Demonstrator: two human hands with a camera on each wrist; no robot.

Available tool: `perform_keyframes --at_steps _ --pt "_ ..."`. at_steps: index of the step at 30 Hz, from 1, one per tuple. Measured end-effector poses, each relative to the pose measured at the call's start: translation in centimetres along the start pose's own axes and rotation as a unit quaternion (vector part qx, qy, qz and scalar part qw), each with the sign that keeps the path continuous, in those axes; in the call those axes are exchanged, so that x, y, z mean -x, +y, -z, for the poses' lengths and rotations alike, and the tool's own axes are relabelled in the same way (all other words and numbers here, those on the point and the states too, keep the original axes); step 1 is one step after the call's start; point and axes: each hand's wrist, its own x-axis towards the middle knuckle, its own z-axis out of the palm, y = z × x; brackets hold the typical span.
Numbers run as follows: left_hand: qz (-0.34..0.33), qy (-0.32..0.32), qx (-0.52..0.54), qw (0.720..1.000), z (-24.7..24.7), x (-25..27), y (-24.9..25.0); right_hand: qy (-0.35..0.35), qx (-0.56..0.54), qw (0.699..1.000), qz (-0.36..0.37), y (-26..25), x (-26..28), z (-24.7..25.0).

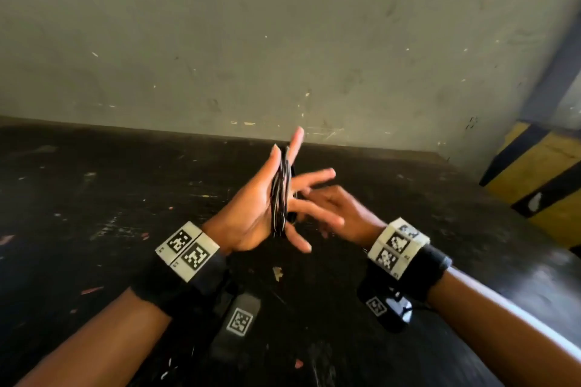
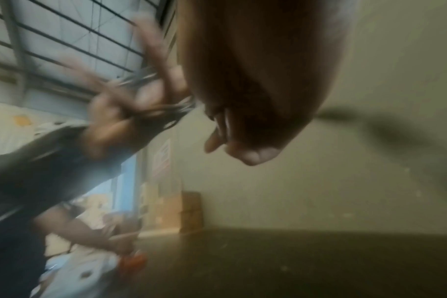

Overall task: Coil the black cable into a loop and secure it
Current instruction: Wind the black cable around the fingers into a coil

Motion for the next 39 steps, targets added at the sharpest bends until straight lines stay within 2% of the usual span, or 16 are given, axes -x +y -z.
perform_keyframes --at_steps 5,11,15,18,20,24,26,29,33,39 --pt "-0.055 0.107 -0.037 0.992 2.5 -1.4 0.7 -0.052 0.048 0.997 -0.038 0.0 1.2 -3.5" --pt "-0.048 0.182 -0.107 0.976 4.5 -2.0 0.0 -0.170 0.045 0.978 -0.110 -1.8 2.0 -4.2" --pt "-0.004 0.197 -0.232 0.953 5.2 -1.8 -1.0 -0.186 0.068 0.970 -0.138 -3.5 2.0 -2.8" --pt "0.048 0.174 -0.329 0.927 5.2 -1.3 -2.1 -0.222 0.142 0.956 -0.127 -5.5 1.8 -0.8" --pt "0.089 0.144 -0.359 0.918 5.0 -0.9 -2.8 -0.211 0.217 0.948 -0.096 -6.7 1.5 0.6" --pt "0.183 0.098 -0.338 0.918 4.5 -0.4 -3.9 -0.143 0.351 0.926 -0.012 -8.8 0.2 3.2" --pt "0.203 0.082 -0.314 0.924 4.0 -0.1 -3.9 -0.130 0.363 0.922 0.012 -9.3 -0.7 4.4" --pt "0.190 0.025 -0.288 0.938 2.6 0.8 -3.1 -0.102 0.358 0.928 0.031 -9.4 -1.7 6.6" --pt "0.177 -0.016 -0.258 0.950 1.2 1.8 -2.4 -0.048 0.288 0.955 0.042 -8.1 -2.4 9.0" --pt "0.089 -0.035 -0.139 0.986 0.5 1.4 -1.0 -0.009 0.187 0.982 0.036 -2.7 -2.8 5.9"
